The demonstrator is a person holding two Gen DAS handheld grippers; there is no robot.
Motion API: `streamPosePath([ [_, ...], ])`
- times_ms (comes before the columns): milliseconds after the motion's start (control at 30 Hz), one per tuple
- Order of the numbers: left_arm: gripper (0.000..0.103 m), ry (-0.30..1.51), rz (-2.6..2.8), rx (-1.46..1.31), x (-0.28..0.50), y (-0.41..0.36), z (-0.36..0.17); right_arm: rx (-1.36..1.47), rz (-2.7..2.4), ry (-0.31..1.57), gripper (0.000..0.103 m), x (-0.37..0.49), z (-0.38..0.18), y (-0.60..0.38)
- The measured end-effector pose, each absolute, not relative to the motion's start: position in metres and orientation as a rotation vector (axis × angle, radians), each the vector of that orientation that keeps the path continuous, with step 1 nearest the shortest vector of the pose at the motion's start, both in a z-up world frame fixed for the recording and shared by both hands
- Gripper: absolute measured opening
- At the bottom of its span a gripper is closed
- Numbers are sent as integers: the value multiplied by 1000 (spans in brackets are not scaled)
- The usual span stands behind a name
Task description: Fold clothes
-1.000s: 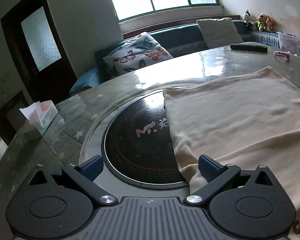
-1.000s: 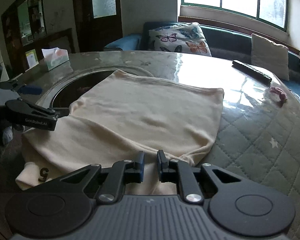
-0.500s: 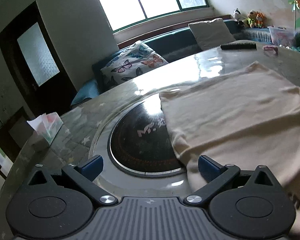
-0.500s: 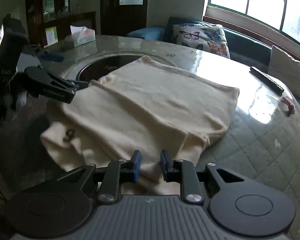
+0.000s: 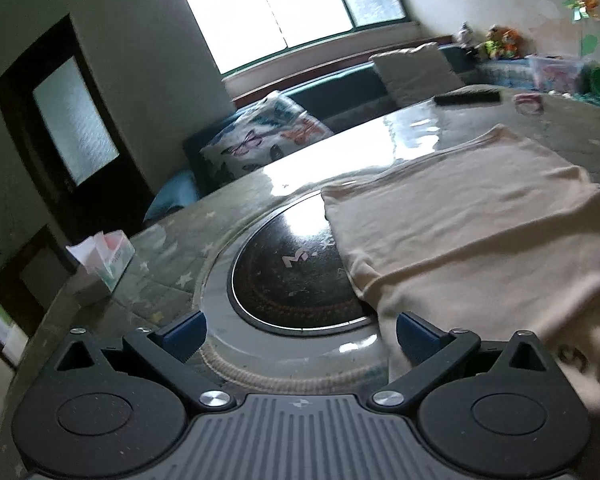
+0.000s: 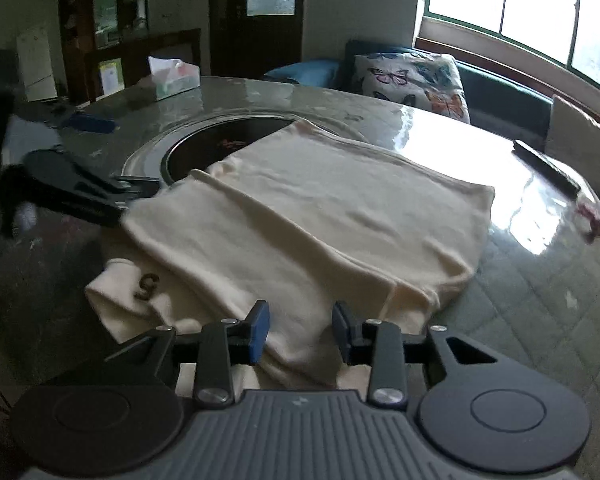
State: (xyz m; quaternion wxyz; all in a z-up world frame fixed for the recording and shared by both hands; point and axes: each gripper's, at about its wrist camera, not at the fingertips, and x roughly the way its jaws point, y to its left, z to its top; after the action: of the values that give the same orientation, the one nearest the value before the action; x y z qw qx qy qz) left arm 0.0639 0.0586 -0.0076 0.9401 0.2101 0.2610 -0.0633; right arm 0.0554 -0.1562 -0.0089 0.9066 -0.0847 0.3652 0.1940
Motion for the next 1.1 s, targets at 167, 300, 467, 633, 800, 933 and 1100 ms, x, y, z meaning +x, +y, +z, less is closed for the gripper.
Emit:
streamPosePath([
  [167,93,507,-253,488,28,59,-6,-145,403,758,35,50,-9,-166],
  [300,87,487,-378,562,2,51,-11,-167,420,749,35,46,-8,-166],
  [467,73,457,-495,646,-12,32,-24,-207,434,739,37,38,-2,-168],
  [633,53,414,-598,677,-14,12,-32,-270,462,722,46,24,5,-170],
  [800,20,407,-676,633,-8,4,-27,-355,502,700,54,6,11,-170],
  [933,10,420,-673,537,8,8,-12,-406,550,684,64,-5,13,-169],
  [1100,9,452,-651,418,34,10,2,-472,600,639,66,-8,6,-158],
])
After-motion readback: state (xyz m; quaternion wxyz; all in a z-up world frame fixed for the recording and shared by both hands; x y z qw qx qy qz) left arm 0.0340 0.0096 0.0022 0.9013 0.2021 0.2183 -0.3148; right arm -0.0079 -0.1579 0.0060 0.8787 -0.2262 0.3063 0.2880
